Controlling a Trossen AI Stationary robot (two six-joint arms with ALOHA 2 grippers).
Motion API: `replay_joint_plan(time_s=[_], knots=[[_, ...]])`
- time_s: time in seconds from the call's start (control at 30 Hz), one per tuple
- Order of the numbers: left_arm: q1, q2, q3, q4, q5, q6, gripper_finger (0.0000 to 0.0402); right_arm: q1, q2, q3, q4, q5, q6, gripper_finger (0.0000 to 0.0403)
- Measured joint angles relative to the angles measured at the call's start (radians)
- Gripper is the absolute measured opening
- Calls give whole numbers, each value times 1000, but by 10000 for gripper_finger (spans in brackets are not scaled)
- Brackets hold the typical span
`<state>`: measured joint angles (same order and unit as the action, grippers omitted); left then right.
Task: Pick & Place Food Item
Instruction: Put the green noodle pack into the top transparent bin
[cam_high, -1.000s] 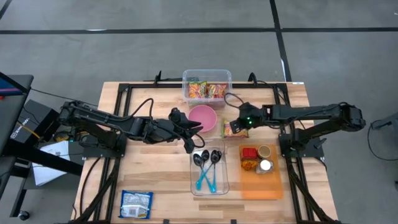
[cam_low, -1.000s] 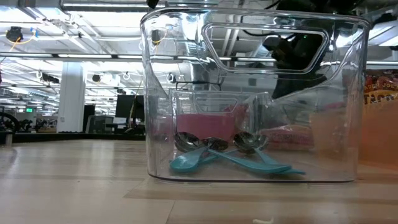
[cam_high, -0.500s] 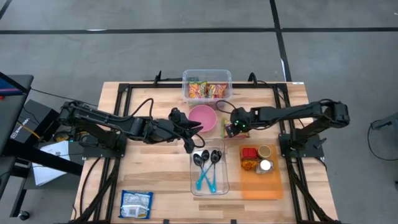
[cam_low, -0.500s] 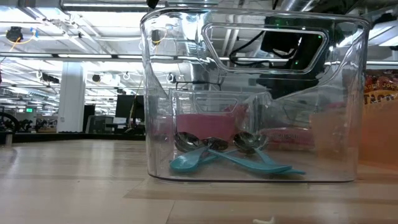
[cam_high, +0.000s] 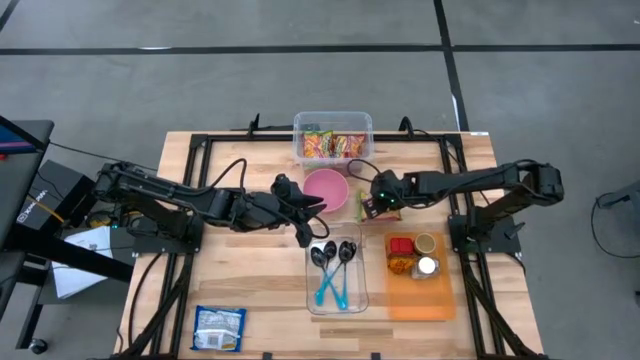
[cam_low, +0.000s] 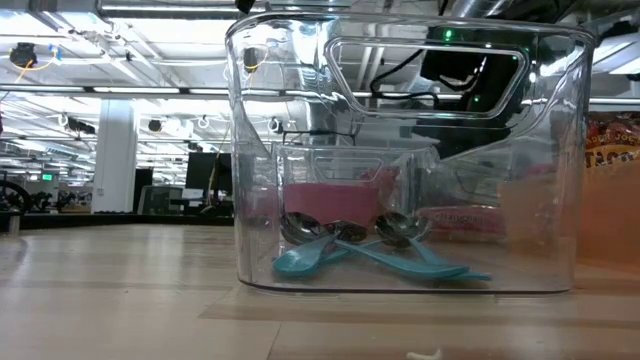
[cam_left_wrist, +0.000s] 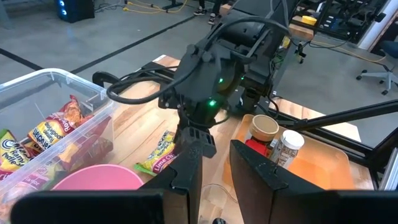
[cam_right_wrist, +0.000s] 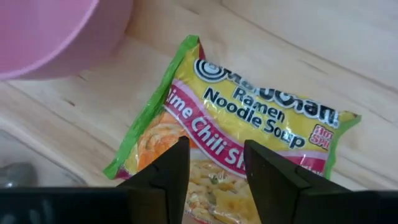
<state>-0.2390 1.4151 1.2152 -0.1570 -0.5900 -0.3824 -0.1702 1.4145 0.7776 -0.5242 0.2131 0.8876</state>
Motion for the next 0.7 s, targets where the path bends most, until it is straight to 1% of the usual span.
replay_joint_plan(time_s=[0.17, 0.47, 0.6, 0.7], knots=[[0, 0, 0, 0, 0, 0, 76, -9, 8, -1, -47, 15, 20, 152], [0, 0, 0, 0, 0, 0, 76, -5, 76, 3, -20, -31, 21, 173], [0, 0, 0, 0, 0, -15, 76, 0, 74, 2, 0, -34, 14, 169], [0, 0, 0, 0, 0, -15, 76, -5, 71, 1, -3, -43, 14, 154]])
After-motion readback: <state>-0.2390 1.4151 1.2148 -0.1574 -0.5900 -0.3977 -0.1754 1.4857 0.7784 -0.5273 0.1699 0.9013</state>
